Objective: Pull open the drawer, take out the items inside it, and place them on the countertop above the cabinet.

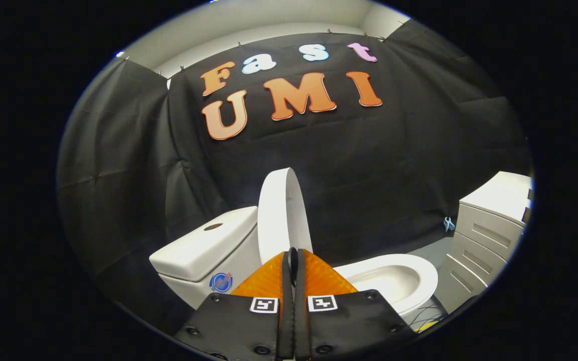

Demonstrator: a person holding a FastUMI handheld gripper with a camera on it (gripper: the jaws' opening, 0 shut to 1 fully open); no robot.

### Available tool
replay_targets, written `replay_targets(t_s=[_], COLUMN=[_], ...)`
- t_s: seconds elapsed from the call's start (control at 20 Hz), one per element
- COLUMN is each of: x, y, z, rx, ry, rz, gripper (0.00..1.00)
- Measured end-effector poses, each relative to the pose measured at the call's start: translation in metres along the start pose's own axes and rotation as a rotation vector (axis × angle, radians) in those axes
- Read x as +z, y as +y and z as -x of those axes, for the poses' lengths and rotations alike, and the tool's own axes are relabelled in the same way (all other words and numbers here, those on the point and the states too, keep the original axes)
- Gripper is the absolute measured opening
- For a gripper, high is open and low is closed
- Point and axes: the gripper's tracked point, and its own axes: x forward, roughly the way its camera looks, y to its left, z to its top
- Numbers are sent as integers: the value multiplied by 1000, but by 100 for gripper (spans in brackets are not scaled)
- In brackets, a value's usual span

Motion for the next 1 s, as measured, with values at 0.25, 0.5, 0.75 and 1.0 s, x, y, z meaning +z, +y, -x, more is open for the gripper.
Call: replay_targets(t_s=[0.25,0.5,0.75,1.0], x=[-4,-8,-13,-14], y=[25,44,61,65], z=[-3,-6,-6,-6], rx=[21,41,50,44], ry=[0,-1,4,-1], rz=[28,70,103,120], gripper=[8,8,8,8])
